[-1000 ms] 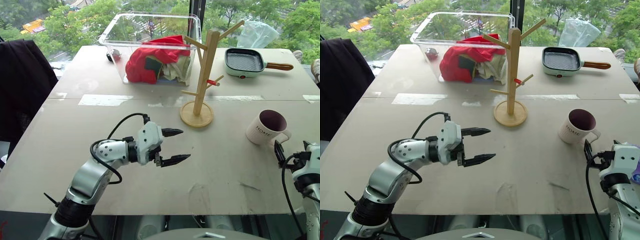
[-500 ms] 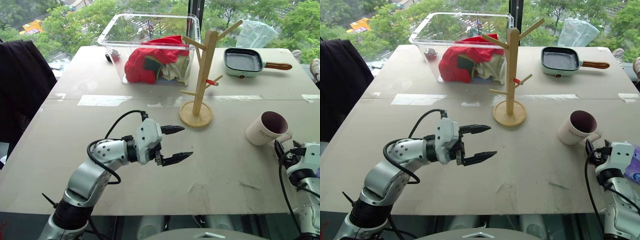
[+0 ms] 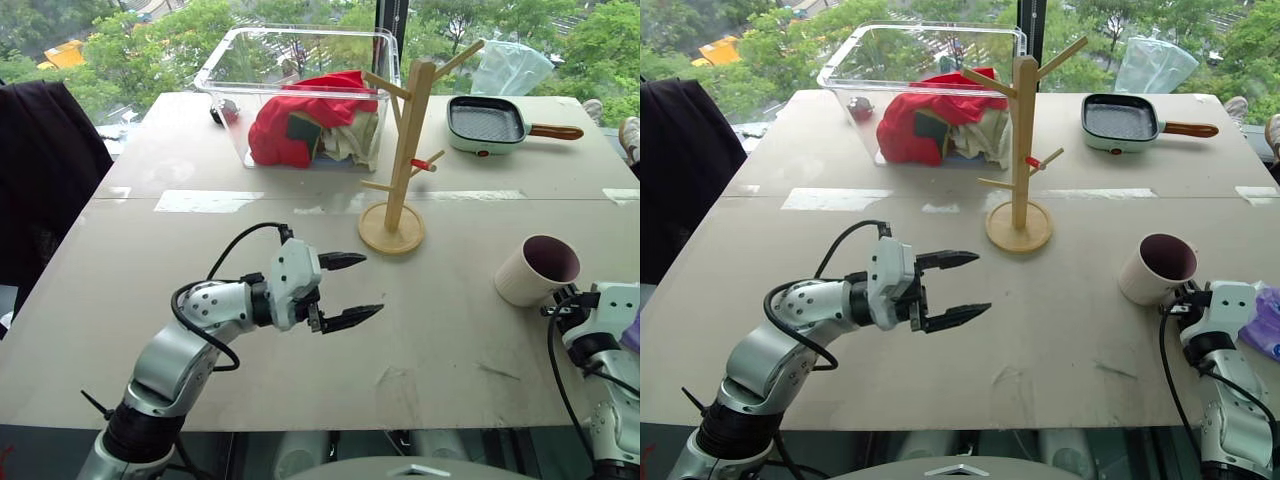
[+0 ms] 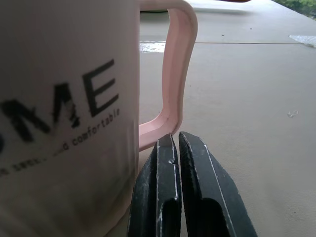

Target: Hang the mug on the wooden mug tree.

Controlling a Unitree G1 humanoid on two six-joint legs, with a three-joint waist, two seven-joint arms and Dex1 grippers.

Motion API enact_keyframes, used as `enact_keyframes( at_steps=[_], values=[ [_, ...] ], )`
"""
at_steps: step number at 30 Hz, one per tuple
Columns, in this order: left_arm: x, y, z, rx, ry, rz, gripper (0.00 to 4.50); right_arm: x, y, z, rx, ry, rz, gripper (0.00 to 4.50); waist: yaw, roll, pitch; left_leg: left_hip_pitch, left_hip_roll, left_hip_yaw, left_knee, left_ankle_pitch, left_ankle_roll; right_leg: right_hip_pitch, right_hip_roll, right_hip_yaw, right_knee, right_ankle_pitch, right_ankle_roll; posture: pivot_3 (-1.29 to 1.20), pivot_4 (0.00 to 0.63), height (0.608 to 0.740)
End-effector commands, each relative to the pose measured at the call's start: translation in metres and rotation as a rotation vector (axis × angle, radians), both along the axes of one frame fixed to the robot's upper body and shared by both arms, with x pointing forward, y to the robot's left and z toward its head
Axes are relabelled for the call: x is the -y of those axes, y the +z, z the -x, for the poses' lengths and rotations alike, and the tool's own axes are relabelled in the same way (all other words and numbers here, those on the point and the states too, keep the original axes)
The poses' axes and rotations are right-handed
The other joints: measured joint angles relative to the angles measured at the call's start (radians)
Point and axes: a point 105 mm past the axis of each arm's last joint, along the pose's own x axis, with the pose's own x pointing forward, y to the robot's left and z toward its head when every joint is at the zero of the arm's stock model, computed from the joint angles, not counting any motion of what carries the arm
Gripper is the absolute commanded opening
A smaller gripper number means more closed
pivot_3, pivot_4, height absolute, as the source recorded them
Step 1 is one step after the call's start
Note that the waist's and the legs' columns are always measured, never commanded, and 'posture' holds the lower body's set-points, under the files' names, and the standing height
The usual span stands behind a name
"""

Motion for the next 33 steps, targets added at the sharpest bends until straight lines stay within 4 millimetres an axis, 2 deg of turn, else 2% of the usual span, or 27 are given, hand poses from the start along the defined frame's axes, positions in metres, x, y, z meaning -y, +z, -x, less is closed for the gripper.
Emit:
enact_keyframes(
  at_steps=[1,3,7,8,13,23,27,33],
  values=[
    [-0.003,0.011,0.003,0.058,0.004,0.013,3.92,0.011,0.009,0.006,0.008,0.036,0.033,0.29,0.001,0.0,0.0,0.0,0.0,0.0,0.0,0.0,0.0,0.0,0.0,0.0,0.0,0.0,0.0,0.0,0.15,0.74],
    [-0.004,0.01,0.003,0.058,0.007,0.012,3.92,0.017,0.01,0.008,0.0,0.041,0.046,0.86,0.001,0.0,0.0,0.0,0.0,0.0,0.0,0.0,0.0,0.0,0.0,0.0,0.0,0.0,0.0,0.0,0.15,0.74],
    [-0.005,0.009,0.003,0.057,0.008,0.011,3.92,0.028,0.014,0.009,0.003,0.046,0.05,2.61,0.0,0.0,0.0,0.0,0.0,0.0,0.0,0.0,0.0,0.0,0.0,0.0,0.0,0.0,0.0,0.0,0.15,0.74],
    [-0.005,0.009,0.003,0.057,0.007,0.011,3.92,0.03,0.015,0.009,0.004,0.059,0.045,3.29,0.0,0.0,0.0,0.0,0.0,0.0,0.0,0.0,0.0,0.0,0.0,0.0,0.0,0.0,0.0,0.0,0.15,0.74],
    [-0.005,0.008,0.002,0.057,0.0,0.007,3.92,0.036,0.018,0.004,-0.024,0.17,0.001,3.29,-0.001,0.0,0.0,0.001,0.0,0.001,0.0,0.0,0.0,0.001,0.0,0.001,0.0,0.0,0.0,0.0,0.15,0.74],
    [-0.008,0.008,-0.002,0.065,-0.013,-0.015,3.92,0.057,0.024,-0.021,-0.091,0.332,-0.005,3.29,-0.002,0.0,0.0,0.001,-0.002,0.001,0.0,0.0,0.0,0.001,0.001,0.0,0.0,0.0,0.0,0.0,0.15,0.74],
    [-0.006,0.008,-0.001,0.068,-0.013,-0.015,3.92,0.053,0.031,-0.031,-0.085,0.417,-0.025,3.29,-0.002,0.0,0.001,0.001,-0.002,0.001,0.0,0.0,0.0,0.001,0.0,0.001,-0.001,0.0,0.0,0.0,0.15,0.74],
    [-0.008,0.007,0.0,0.07,0.002,-0.016,3.92,0.032,0.023,-0.045,-0.111,0.519,-0.017,3.29,-0.002,0.0,0.001,0.001,-0.001,0.0,0.0,0.0,0.0,0.002,0.0,0.0,-0.001,0.0,0.0,0.0,0.15,0.74]
  ],
)
